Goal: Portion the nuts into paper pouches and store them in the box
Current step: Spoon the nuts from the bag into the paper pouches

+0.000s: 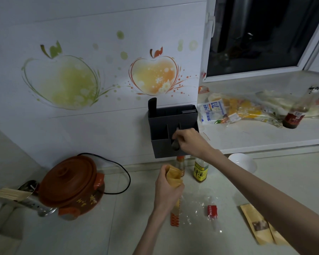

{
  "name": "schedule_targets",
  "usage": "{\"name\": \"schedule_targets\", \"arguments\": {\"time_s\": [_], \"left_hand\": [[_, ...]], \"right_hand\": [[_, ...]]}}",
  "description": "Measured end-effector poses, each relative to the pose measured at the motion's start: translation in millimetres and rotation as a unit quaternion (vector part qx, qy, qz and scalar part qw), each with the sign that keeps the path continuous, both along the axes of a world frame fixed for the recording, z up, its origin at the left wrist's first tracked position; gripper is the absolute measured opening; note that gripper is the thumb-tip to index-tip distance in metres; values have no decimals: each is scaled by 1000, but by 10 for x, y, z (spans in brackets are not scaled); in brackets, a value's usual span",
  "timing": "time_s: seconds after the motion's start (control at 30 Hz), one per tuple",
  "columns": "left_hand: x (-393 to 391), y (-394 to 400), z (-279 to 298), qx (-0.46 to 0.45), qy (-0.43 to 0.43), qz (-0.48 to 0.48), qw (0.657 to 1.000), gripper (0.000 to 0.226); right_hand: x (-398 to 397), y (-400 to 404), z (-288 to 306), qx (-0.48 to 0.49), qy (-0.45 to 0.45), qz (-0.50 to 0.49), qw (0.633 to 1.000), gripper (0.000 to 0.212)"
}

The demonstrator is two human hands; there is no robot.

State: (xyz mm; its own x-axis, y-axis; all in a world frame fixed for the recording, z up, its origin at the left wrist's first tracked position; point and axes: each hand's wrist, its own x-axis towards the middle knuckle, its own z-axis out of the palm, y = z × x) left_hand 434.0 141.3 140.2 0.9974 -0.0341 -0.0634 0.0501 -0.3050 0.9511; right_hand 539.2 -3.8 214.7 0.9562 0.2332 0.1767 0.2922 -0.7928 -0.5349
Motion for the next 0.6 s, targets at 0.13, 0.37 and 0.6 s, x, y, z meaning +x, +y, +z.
{"name": "schedule_targets", "arguments": {"time_s": [0.13, 0.37, 0.6], "left_hand": [[35, -15, -51, -2, 6, 5, 1000, 50], [125, -248, -154, 67, -23, -20, 997, 47], [10, -592, -304, 164, -39, -76, 983, 56]], "right_hand": [[-381, -120, 66, -23, 127, 69, 989, 29], [-1035, -246, 33, -18, 171, 76, 982, 14], [-1372, -419, -212, -23, 168, -51, 984, 25]]}}
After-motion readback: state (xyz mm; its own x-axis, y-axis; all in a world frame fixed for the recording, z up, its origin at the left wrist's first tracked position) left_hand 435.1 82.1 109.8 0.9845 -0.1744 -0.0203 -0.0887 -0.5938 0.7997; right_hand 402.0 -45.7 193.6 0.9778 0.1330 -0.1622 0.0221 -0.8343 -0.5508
